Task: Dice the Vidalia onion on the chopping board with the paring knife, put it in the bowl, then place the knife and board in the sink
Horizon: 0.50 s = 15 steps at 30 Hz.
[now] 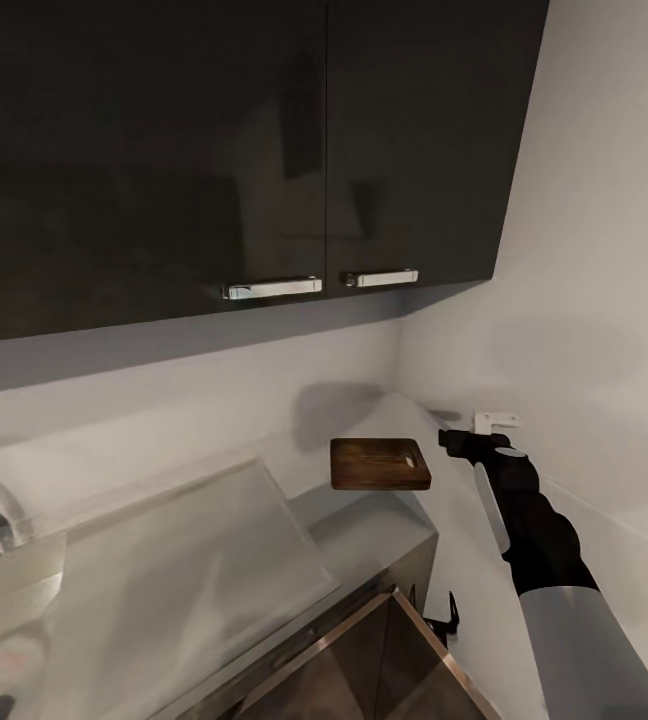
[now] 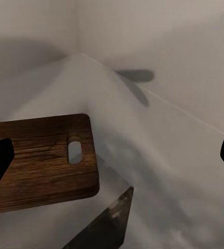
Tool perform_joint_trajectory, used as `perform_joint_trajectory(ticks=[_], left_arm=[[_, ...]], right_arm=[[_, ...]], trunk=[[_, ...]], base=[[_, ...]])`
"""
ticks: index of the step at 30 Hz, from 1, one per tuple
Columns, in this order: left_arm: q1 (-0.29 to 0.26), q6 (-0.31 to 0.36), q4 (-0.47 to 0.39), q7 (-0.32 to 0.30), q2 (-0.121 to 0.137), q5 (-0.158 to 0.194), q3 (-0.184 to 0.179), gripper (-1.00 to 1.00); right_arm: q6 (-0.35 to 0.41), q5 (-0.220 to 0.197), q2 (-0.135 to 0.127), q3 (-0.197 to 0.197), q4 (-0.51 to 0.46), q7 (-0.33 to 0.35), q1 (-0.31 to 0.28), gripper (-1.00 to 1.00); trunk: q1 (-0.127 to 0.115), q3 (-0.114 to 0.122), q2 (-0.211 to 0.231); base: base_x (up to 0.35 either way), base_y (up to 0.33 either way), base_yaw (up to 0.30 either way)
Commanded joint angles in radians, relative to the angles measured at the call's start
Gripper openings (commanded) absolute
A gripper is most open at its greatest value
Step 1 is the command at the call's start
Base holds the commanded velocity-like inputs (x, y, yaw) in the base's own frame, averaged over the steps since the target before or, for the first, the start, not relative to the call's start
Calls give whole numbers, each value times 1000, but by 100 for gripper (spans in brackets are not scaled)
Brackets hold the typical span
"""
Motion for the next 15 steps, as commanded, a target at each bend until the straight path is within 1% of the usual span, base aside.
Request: perform_joint_trajectory(ticks=[1,9,15], left_arm=[[1,-1,-1,0,0,1,-1,100],[0,-1,18,0,-1,1,-1,100],[0,-1,20,0,-1,1,-1,100]], right_arm=[[5,-1,0,1,-1,-3,0,100],[5,-4,0,1,-1,-4,0,100],[5,-4,0,1,-1,-3,0,100]], trunk=[[0,0,-1],[0,-1,-1],[0,-9,-1]], base=[[0,0,0],[0,0,0],[0,0,0]])
